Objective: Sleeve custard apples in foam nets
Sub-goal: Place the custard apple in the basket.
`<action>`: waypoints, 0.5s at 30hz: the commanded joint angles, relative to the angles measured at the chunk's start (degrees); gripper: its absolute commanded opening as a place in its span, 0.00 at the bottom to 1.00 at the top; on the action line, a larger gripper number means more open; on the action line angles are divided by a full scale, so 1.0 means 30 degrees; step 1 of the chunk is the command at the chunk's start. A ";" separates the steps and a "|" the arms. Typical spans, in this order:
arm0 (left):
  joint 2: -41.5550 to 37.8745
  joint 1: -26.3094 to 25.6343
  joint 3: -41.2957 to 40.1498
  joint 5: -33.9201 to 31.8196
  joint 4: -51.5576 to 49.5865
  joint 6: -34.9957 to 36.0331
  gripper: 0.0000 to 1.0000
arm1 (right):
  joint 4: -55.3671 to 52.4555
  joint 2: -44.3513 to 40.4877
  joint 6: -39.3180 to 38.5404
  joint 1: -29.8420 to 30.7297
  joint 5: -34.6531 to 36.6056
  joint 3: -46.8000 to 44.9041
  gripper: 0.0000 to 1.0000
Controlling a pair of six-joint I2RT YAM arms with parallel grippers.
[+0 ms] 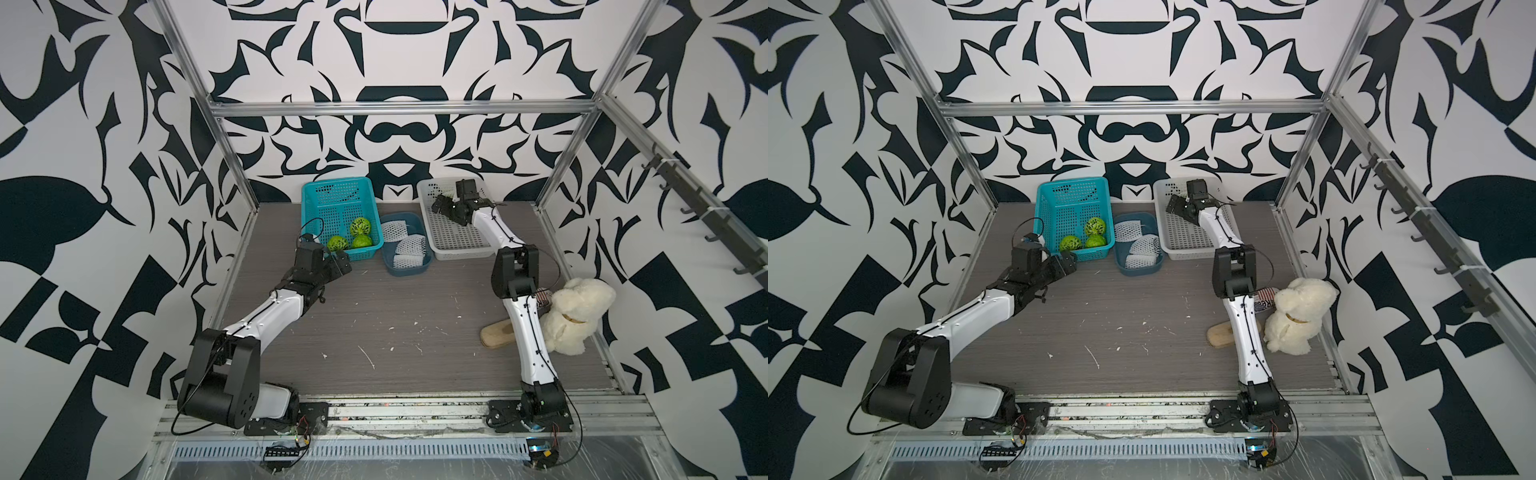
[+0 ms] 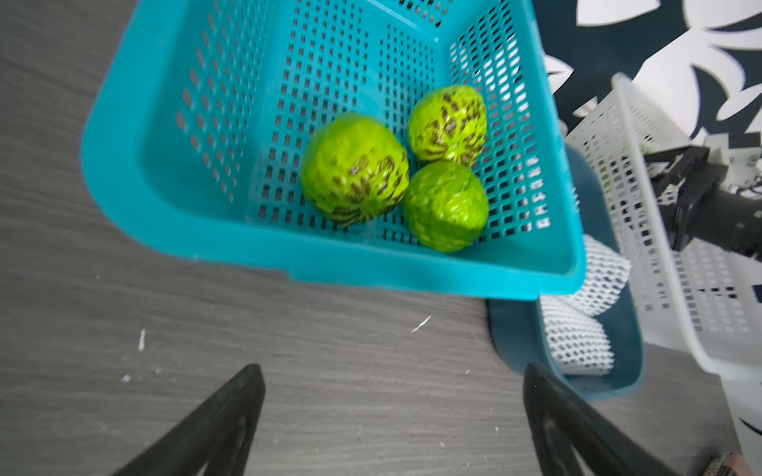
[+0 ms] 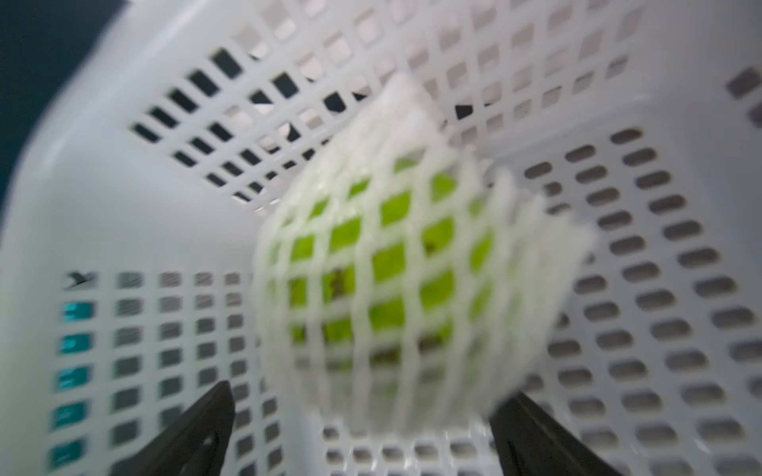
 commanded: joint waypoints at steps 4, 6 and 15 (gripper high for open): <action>0.1549 0.0598 0.3523 -0.0104 0.0232 0.0750 1.00 | 0.0248 -0.5372 -0.0448 -0.0055 -0.0812 -0.3107 0.99; 0.2686 0.0772 0.5212 0.0010 -0.0615 0.1036 1.00 | 0.0307 -0.6538 -0.0821 -0.0037 -0.0878 -0.4238 0.99; 0.9396 0.1047 1.3674 0.1134 -0.5153 0.2158 1.00 | 0.0524 -1.1203 -0.2361 -0.0007 -0.0956 -0.9761 0.99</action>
